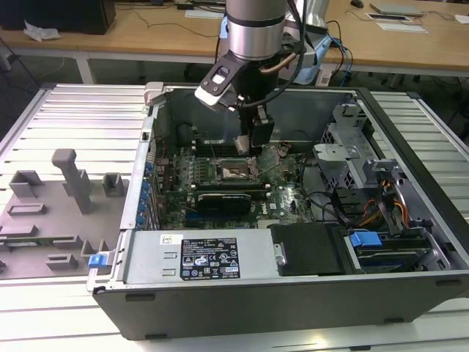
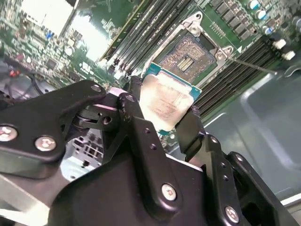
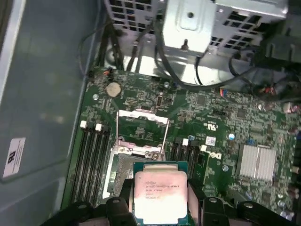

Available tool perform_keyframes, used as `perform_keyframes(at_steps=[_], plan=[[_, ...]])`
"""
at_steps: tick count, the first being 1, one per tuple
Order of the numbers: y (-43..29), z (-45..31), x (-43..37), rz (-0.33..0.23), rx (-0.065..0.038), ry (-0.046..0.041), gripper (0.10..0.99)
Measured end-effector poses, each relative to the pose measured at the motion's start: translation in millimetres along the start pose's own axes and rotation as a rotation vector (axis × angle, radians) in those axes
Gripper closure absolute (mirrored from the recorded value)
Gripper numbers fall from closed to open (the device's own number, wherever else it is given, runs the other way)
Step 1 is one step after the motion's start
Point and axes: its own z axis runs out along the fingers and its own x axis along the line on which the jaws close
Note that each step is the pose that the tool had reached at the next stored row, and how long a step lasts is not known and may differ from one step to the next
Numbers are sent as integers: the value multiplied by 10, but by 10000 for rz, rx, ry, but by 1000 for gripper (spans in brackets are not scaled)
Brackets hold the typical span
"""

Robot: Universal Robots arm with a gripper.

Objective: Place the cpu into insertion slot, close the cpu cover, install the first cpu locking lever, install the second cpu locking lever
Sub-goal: 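Place the cpu into insertion slot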

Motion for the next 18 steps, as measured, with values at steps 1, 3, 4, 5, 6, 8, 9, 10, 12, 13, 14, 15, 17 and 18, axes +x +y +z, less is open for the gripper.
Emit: perform_keyframes(at_steps=[1, 3, 4, 5, 6, 8, 9, 10, 12, 13, 14, 15, 17, 18], plan=[[-1, 7, 0, 174, -2, -14, 545], [-4, 49, 0, 811, -6, -69, 545], [-7, 80, 0, 1094, -8, -92, 545], [-10, 124, 0, 1177, -9, -99, 545], [-14, 162, 1, 1178, -7, -100, 545], [-18, 220, 2, 1178, -5, -100, 545], [-21, 251, 3, 1178, -2, -99, 545], [-22, 271, 3, 1178, -1, -99, 545], [-26, 322, 10, 1180, 3, -99, 545], [-27, 340, 12, 1179, 4, -99, 545], [-29, 362, 17, 1179, 5, -99, 545], [-30, 396, 35, 1178, 6, -100, 545], [-33, 423, 65, 1178, 5, -99, 545], [-36, 437, 84, 1178, 6, -100, 545]])
